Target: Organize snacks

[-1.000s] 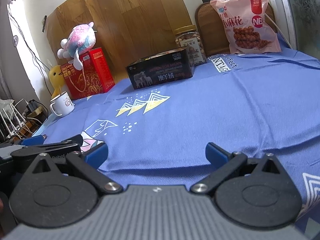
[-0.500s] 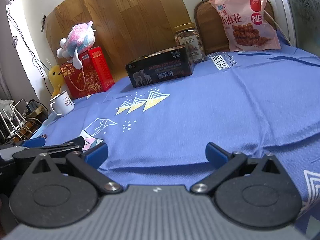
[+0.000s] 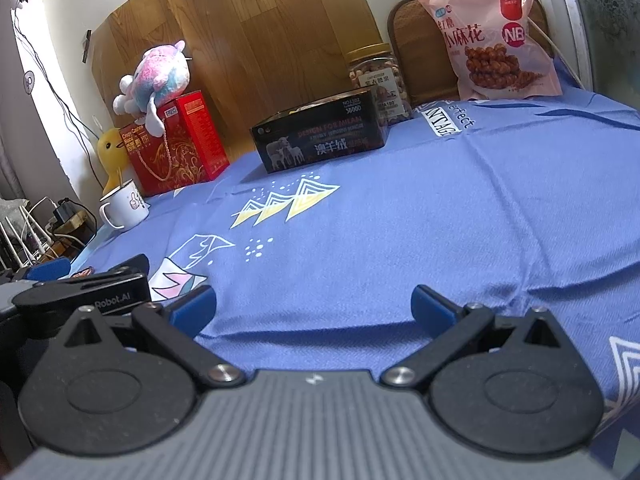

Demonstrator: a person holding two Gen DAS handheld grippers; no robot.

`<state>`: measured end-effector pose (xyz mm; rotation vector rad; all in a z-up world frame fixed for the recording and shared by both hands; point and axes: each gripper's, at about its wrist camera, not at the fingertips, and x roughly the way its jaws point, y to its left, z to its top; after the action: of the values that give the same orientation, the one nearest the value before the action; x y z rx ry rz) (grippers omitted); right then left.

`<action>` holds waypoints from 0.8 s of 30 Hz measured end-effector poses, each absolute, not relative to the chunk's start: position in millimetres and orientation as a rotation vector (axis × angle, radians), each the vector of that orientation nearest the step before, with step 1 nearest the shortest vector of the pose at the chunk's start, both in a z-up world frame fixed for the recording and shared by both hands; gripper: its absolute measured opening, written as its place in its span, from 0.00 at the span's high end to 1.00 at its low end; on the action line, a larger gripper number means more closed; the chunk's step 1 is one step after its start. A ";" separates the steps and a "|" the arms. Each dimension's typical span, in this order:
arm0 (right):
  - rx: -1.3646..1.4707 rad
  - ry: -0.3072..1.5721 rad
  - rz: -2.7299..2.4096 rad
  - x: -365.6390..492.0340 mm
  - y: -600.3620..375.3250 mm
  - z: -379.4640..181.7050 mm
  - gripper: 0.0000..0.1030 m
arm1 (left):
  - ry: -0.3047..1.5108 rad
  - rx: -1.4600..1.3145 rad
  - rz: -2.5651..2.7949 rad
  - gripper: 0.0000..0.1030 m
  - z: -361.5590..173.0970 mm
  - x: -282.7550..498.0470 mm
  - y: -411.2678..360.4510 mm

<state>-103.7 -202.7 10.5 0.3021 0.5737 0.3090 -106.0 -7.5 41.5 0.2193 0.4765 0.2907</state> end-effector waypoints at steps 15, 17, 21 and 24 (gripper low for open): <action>0.303 0.576 0.310 -104.3 -202.1 9.8 0.00 | 0.576 0.150 0.248 0.00 38.9 -103.0 -2.9; 0.303 0.578 0.311 -104.6 -201.5 9.2 0.00 | 0.593 0.143 0.240 0.00 37.9 -102.2 -2.4; 0.303 0.577 0.311 -105.0 -200.9 9.1 0.00 | 0.612 0.136 0.226 0.00 36.7 -101.9 -2.4; 0.304 0.578 0.311 -104.5 -201.5 9.2 0.00 | 0.625 0.131 0.216 0.00 36.2 -100.8 -2.2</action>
<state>-104.5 -201.5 9.2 0.3038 0.5776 0.3106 -100.8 -2.2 36.2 0.1312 0.6253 0.2162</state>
